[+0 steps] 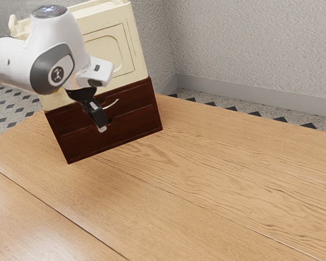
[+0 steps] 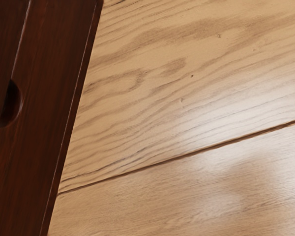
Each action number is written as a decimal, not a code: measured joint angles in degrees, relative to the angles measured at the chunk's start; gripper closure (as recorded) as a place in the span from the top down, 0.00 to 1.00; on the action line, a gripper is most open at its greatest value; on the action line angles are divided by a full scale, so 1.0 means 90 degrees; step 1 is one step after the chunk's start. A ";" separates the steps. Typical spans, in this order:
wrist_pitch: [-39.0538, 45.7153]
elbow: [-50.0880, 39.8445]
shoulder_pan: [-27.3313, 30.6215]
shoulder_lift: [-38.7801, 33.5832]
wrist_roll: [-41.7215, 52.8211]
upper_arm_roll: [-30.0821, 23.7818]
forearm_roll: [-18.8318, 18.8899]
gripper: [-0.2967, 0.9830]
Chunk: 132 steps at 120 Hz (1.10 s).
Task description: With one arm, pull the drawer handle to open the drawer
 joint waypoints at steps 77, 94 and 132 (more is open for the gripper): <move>0.0238 0.0460 -0.0098 0.0570 0.0358 0.0055 -0.0090 0.77; 0.0309 0.0471 0.0025 0.0675 0.0486 0.0057 -0.0082 0.77; 0.0546 0.0598 0.0095 0.0946 0.0817 0.0032 0.0080 0.77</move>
